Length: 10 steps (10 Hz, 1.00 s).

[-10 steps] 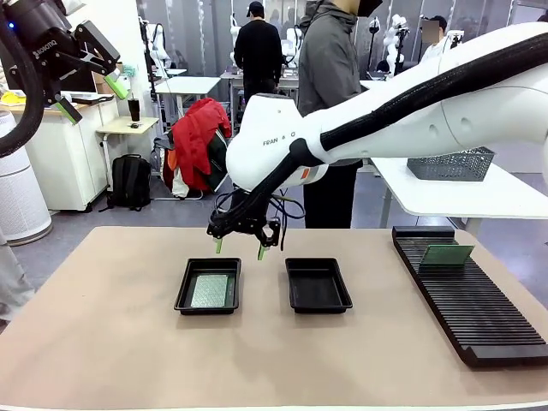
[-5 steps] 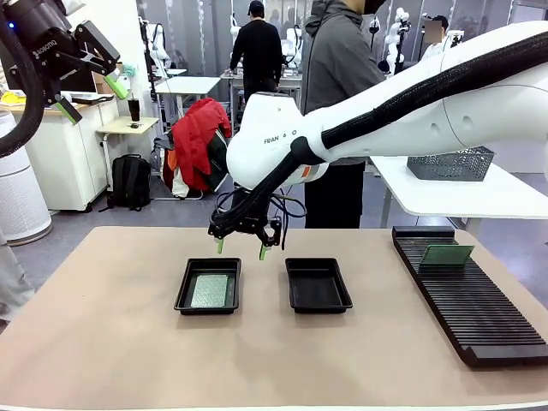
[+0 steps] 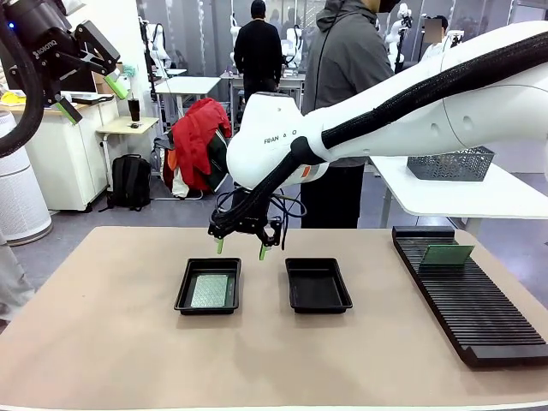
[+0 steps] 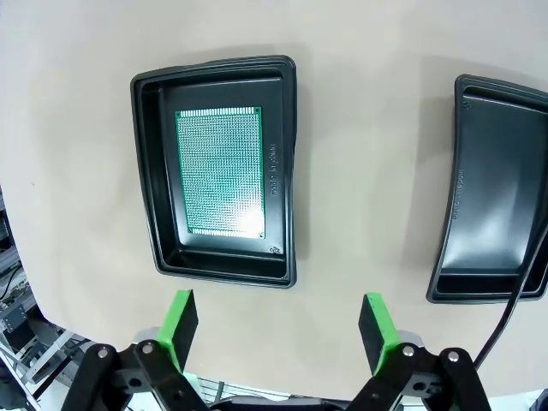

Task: Inspect and transfer BCBs to ESD trays.
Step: Pick up the ESD tray and place it on the left side of the table.

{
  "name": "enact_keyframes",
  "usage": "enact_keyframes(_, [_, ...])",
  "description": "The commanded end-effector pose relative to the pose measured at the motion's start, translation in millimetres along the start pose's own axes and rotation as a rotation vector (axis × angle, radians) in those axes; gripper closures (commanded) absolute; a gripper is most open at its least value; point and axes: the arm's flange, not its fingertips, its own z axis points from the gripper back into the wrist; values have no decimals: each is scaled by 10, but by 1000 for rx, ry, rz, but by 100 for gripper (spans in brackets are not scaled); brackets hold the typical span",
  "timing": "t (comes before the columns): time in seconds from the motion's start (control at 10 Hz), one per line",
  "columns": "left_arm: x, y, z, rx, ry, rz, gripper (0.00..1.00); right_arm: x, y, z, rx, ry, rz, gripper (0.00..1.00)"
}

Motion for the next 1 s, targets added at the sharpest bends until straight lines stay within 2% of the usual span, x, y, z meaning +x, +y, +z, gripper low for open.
enact_keyframes(0.0, [2, 10, 2, 0, -3, -2, 0, 2, 7, 2, 6, -6, -4, 0])
enact_keyframes(0.9, [0, 0, 0, 0, 0, 0, 0, 2, 7, 2, 6, -6, -4, 0])
